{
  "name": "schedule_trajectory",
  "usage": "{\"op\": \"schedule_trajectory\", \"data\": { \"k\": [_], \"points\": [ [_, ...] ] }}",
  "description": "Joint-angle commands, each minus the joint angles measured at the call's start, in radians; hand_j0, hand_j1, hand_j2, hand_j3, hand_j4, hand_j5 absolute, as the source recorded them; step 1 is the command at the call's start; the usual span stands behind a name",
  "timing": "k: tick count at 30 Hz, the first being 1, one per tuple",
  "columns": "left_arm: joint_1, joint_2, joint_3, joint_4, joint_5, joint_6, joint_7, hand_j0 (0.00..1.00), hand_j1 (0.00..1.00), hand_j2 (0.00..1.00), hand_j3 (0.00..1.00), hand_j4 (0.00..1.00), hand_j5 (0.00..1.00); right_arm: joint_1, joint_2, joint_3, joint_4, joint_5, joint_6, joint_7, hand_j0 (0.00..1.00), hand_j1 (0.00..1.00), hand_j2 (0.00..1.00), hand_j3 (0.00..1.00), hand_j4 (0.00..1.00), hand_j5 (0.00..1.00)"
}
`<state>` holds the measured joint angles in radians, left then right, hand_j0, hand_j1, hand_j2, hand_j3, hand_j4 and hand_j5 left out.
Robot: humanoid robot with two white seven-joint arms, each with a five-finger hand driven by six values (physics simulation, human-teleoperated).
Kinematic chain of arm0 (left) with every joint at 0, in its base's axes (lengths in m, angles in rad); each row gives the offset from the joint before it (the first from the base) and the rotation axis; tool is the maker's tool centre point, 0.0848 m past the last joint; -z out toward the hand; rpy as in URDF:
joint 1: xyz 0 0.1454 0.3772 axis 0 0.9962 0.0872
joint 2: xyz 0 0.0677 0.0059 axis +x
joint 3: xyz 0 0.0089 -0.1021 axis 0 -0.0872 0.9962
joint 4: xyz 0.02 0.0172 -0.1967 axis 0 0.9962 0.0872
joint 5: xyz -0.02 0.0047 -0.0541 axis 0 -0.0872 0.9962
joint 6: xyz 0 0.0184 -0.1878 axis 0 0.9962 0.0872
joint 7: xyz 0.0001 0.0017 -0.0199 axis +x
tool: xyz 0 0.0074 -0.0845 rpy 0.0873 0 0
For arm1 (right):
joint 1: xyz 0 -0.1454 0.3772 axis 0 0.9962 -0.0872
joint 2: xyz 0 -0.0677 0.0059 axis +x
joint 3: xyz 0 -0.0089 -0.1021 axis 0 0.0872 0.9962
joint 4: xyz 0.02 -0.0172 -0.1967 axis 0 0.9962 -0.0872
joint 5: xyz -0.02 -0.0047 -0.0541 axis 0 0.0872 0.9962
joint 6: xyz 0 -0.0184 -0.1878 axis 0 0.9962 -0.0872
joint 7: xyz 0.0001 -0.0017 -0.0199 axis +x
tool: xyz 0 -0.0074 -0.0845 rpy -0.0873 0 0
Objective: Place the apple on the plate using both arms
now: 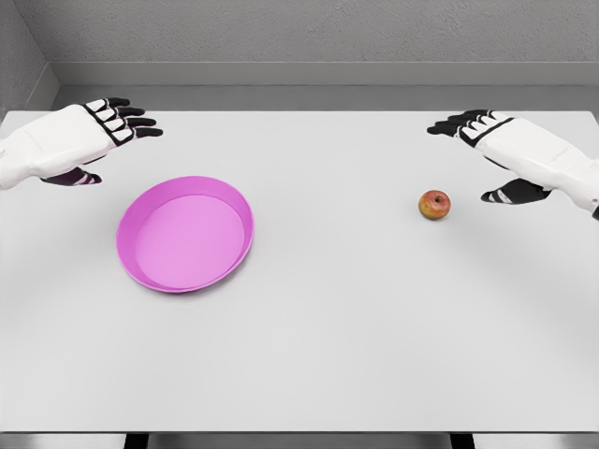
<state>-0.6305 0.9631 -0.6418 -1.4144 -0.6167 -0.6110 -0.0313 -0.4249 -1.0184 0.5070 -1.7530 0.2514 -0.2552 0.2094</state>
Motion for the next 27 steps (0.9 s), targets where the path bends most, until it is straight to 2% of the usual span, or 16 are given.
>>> {"op": "schedule_trajectory", "data": {
  "k": [1, 4, 8, 10, 13, 16, 19, 21, 24, 26, 27],
  "points": [
    [0.0, 0.002, 0.001, 0.0, 0.006, 0.0, -0.001, 1.0, 1.0, 1.0, 1.0, 1.0, 1.0, 0.0, -0.003, -0.001, 0.0, -0.003, -0.001, -0.001, 1.0, 1.0, 1.0, 1.0, 1.0, 1.0],
    [0.002, 0.002, 0.001, -0.001, 0.006, 0.0, -0.001, 1.0, 1.0, 1.0, 1.0, 1.0, 1.0, 0.0, 0.001, -0.001, 0.001, -0.007, 0.008, -0.002, 1.0, 1.0, 1.0, 1.0, 1.0, 1.0],
    [0.003, 0.0, -0.001, -0.003, 0.005, 0.0, -0.002, 1.0, 1.0, 1.0, 1.0, 1.0, 1.0, -0.005, 0.011, 0.038, 0.018, -0.009, 0.076, -0.002, 1.0, 1.0, 1.0, 1.0, 1.0, 1.0],
    [0.003, 0.0, -0.001, -0.002, 0.005, 0.0, -0.002, 1.0, 1.0, 1.0, 1.0, 1.0, 1.0, -0.049, 0.03, 0.1, 0.023, -0.007, 0.146, -0.001, 1.0, 1.0, 1.0, 1.0, 1.0, 1.0],
    [0.003, 0.0, -0.001, -0.001, 0.006, 0.0, -0.002, 1.0, 1.0, 1.0, 1.0, 1.0, 1.0, -0.115, 0.053, 0.208, 0.035, 0.002, 0.174, 0.004, 1.0, 1.0, 1.0, 1.0, 1.0, 1.0],
    [0.003, 0.0, -0.001, -0.003, 0.005, 0.0, -0.002, 1.0, 1.0, 1.0, 1.0, 1.0, 1.0, -0.181, 0.093, 0.315, 0.059, 0.002, 0.32, 0.005, 1.0, 1.0, 1.0, 1.0, 1.0, 1.0],
    [0.003, -0.001, -0.001, -0.003, 0.006, 0.0, -0.002, 1.0, 1.0, 1.0, 1.0, 1.0, 1.0, -0.184, 0.1, 0.329, 0.063, 0.002, 0.346, 0.071, 1.0, 1.0, 1.0, 1.0, 1.0, 1.0],
    [0.003, -0.001, -0.001, -0.001, 0.005, 0.0, -0.002, 1.0, 1.0, 1.0, 1.0, 1.0, 1.0, -0.186, 0.11, 0.329, 0.093, 0.0, 0.361, 0.071, 1.0, 1.0, 1.0, 1.0, 1.0, 1.0],
    [0.003, -0.001, -0.001, -0.002, 0.005, 0.0, -0.002, 1.0, 1.0, 1.0, 1.0, 1.0, 1.0, -0.196, 0.112, 0.329, 0.099, 0.0, 0.467, 0.071, 1.0, 1.0, 1.0, 1.0, 1.0, 1.0],
    [0.003, -0.001, -0.001, -0.002, 0.005, 0.0, -0.002, 1.0, 1.0, 1.0, 1.0, 1.0, 1.0, -0.204, 0.13, 0.334, 0.098, 0.0, 0.473, 0.074, 1.0, 1.0, 1.0, 1.0, 1.0, 1.0],
    [0.003, -0.001, -0.001, -0.002, 0.005, 0.0, -0.002, 1.0, 1.0, 1.0, 1.0, 1.0, 1.0, -0.233, 0.138, 0.378, 0.099, 0.0, 0.475, 0.087, 1.0, 1.0, 1.0, 1.0, 1.0, 1.0]
  ]
}}
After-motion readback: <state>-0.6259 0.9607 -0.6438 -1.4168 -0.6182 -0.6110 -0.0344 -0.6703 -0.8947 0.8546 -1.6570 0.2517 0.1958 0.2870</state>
